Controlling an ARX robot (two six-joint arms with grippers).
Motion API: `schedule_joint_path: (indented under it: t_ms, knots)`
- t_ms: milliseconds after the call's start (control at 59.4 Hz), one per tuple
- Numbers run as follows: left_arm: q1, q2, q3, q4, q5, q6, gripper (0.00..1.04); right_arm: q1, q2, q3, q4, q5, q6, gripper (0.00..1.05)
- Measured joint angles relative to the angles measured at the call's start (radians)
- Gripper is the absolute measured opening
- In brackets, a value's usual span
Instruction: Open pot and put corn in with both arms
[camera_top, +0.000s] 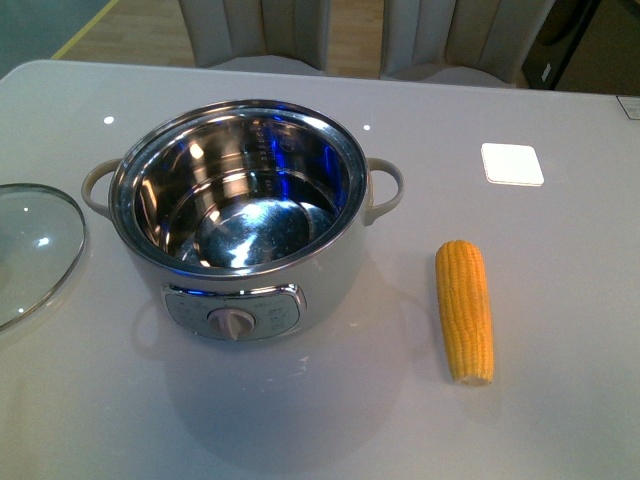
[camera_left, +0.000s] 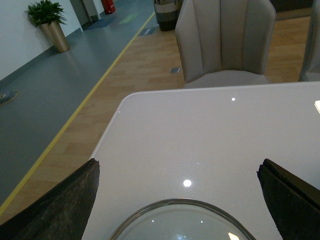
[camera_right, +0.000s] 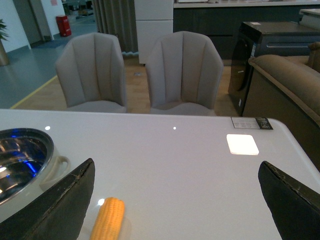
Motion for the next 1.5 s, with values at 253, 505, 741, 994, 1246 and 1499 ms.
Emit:
schedule_joint_path:
  t_ms: [253,505,741,994,1246,1499]
  knots:
    - [-0.062,-0.208,-0.191,0.017,-0.053,-0.001,0.98,0.0,0.0,0.0,0.0,0.0,0.0,0.96]
    - [-0.13,-0.487,-0.362,-0.045,-0.124,-0.035,0.98,0.0,0.0,0.0,0.0,0.0,0.0,0.96]
    - [-0.172,-0.676,-0.427,-0.163,-0.167,-0.063,0.98,0.0,0.0,0.0,0.0,0.0,0.0,0.96]
    - [-0.205,-0.918,-0.485,-0.353,-0.205,-0.098,0.98,0.0,0.0,0.0,0.0,0.0,0.0,0.96]
    - [-0.228,-1.017,-0.504,-0.418,-0.229,-0.129,0.98,0.0,0.0,0.0,0.0,0.0,0.0,0.96]
    - [-0.229,-1.017,-0.504,-0.42,-0.229,-0.134,0.98,0.0,0.0,0.0,0.0,0.0,0.0,0.96]
